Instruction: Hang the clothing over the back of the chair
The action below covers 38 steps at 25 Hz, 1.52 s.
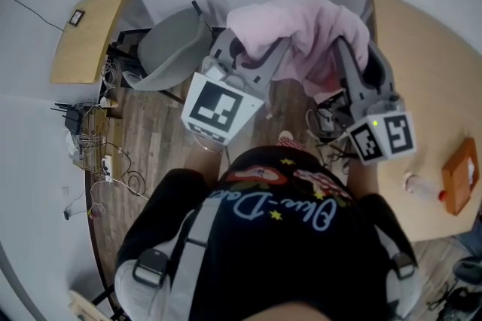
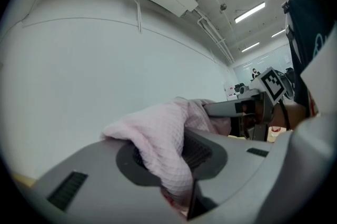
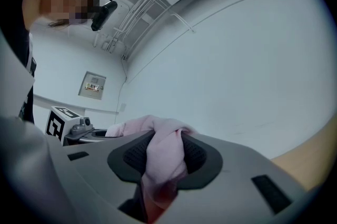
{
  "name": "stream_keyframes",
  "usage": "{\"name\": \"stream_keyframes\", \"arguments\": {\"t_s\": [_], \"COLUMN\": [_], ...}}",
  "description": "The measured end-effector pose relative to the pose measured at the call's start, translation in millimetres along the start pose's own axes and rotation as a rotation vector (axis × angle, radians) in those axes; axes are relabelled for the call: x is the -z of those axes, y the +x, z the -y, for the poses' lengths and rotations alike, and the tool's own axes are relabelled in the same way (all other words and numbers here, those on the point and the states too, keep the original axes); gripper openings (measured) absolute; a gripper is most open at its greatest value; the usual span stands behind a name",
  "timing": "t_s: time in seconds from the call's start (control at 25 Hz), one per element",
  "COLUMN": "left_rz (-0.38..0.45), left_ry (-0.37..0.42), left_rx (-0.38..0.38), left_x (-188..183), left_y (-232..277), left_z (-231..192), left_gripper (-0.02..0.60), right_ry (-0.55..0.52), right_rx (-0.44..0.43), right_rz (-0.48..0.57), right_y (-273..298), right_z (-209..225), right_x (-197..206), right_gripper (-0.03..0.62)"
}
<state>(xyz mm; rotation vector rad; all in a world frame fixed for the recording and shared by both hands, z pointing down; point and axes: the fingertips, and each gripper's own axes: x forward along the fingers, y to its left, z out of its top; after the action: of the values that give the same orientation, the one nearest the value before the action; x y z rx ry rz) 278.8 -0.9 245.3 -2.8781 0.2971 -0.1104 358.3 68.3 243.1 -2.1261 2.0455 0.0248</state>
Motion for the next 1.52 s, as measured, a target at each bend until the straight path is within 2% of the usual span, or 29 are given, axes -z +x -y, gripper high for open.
{"name": "stream_keyframes", "arguments": {"t_s": [0.36, 0.64, 1.12, 1.4, 1.52], "left_rz": [0.003, 0.003, 0.023, 0.014, 0.019], "left_ry": [0.013, 0.015, 0.053, 0.070, 0.076], "left_rx": [0.009, -0.012, -0.086, -0.184, -0.225], "left_x": [4, 14, 24, 39, 34], "left_y": [22, 18, -18, -70, -88], "left_z": [-14, -66, -173, -255, -270], "left_gripper": [0.098, 0.098, 0.098, 0.098, 0.098], "right_ry": [-0.011, -0.018, -0.041, -0.050, -0.055], "right_rx": [-0.002, -0.028, -0.115, -0.215, -0.254], "right_rz": [-0.007, -0.019, 0.023, 0.029, 0.036], "right_y": [22, 74, 175, 249, 262], "right_z": [16, 1, -59, -126, -146], "right_x": [0, 2, 6, 15, 10], "right_gripper": [0.115, 0.115, 0.115, 0.115, 0.115]}}
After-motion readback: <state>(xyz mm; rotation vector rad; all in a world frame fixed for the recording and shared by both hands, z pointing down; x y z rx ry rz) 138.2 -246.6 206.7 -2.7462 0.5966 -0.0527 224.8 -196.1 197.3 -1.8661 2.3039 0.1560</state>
